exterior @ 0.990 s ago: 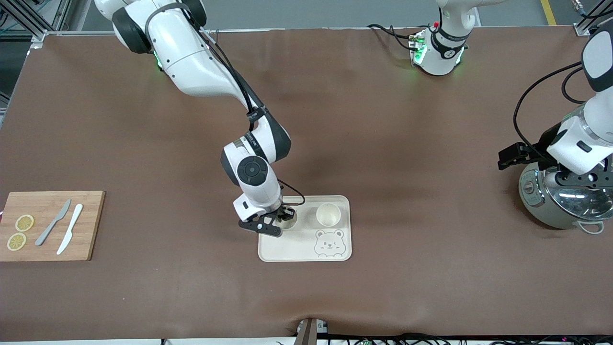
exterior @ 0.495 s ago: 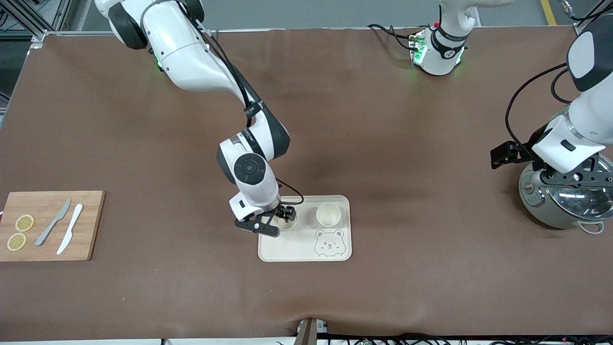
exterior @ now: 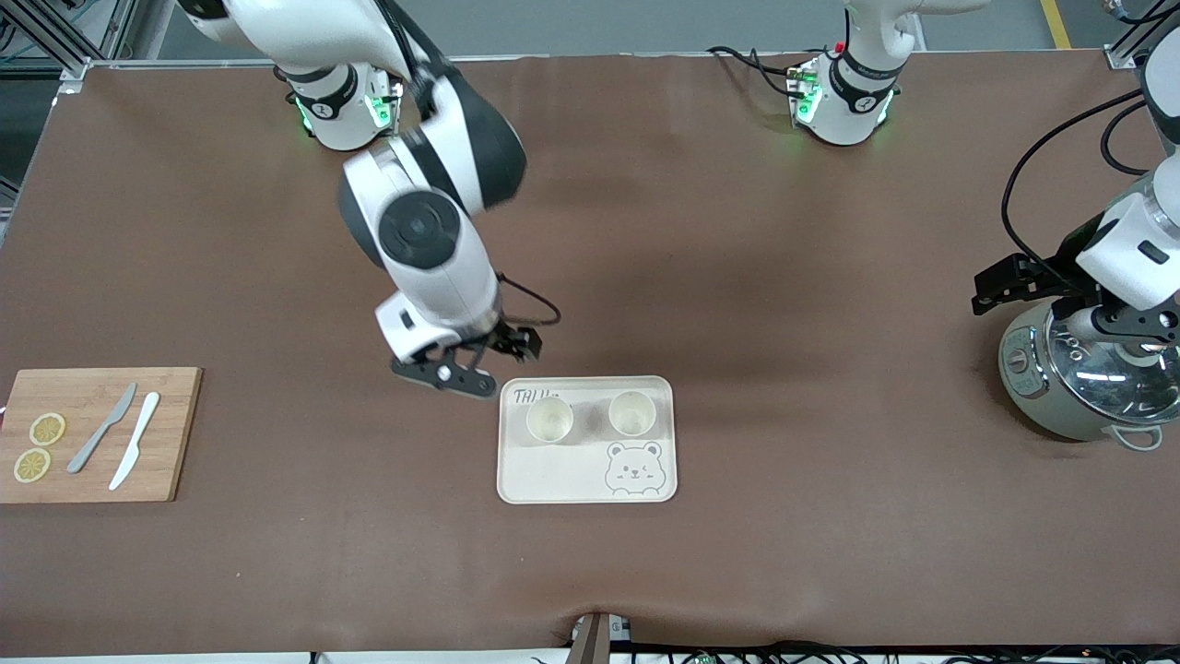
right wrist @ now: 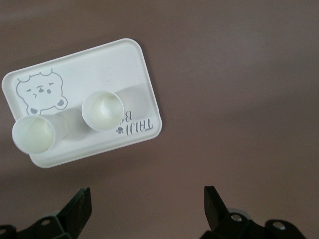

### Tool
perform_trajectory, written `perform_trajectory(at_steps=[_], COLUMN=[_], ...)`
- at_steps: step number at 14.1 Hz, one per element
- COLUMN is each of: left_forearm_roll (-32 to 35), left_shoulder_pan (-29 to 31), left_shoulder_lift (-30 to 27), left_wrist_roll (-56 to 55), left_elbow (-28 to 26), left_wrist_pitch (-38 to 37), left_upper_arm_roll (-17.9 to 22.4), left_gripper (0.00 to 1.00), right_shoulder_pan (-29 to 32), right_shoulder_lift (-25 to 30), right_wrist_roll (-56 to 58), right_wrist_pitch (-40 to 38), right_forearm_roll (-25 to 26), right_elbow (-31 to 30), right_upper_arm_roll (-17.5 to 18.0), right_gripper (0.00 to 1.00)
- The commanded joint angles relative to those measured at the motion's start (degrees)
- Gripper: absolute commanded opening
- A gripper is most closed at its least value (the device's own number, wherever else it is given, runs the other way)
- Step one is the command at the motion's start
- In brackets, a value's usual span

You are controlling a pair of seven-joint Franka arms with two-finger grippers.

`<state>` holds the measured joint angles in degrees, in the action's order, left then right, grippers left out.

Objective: Place white IKEA cup upright on tray with both arms

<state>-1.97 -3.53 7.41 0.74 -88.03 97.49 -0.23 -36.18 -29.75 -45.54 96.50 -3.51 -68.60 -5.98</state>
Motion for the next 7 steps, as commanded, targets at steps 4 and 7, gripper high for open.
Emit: perform_trajectory(at_steps=[4,7], left_forearm_roll=[3.1,6.36], left_shoulder_pan=[-0.95,-0.86], left_shoulder_lift=[-0.55,-0.47], left_wrist_roll=[0.58,0.93], left_elbow=[-0.74,-1.0], left_wrist_pitch=[1.83,1.65], left_upper_arm_roll=[-1.08,-3.54], left_gripper=[1.0,1.0], right_shoulder_pan=[6.81,13.21], right_shoulder_lift=[11.71,20.14], right_wrist_roll=[8.6,18.34], right_wrist_pitch=[-10.88,-12.39], right_forearm_roll=[0.7,0.7], right_elbow=[-3.2,-8.98], right_upper_arm_roll=[0.35,0.35], right_gripper=[1.0,1.0])
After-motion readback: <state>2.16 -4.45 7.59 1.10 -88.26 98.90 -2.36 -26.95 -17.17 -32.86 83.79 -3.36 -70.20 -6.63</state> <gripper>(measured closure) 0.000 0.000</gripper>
